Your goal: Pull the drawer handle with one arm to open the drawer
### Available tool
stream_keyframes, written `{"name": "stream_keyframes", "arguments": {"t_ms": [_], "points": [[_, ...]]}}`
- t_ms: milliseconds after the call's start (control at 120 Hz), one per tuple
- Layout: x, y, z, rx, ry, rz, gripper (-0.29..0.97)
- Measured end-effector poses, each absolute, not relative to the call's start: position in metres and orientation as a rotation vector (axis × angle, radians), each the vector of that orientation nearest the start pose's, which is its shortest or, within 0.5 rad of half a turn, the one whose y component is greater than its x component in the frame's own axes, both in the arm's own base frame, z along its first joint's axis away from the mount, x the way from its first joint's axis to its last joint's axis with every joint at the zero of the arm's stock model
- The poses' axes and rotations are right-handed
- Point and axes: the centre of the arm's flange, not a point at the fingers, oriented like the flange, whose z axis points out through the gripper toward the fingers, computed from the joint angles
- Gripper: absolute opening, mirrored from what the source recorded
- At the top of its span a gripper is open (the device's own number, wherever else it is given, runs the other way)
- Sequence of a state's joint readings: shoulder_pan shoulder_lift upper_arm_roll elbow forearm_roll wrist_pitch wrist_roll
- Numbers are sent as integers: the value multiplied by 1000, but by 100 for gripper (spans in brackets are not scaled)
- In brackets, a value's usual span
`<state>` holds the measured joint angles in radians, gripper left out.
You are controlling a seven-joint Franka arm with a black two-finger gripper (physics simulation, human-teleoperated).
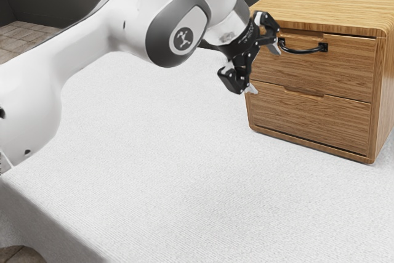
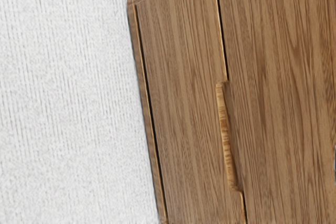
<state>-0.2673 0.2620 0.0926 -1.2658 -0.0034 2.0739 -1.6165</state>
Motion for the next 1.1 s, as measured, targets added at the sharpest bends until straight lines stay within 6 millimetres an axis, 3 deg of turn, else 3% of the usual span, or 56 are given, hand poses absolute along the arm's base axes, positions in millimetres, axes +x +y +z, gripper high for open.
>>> {"name": "stream_keyframes", "arguments": {"t_ms": [500, 675, 1100], "points": [[687, -121, 662, -2434, -2620, -697, 68], [688, -133, 661, -2425, -2665, -696, 68], [698, -128, 657, -2352, -2706, -771, 68]]}}
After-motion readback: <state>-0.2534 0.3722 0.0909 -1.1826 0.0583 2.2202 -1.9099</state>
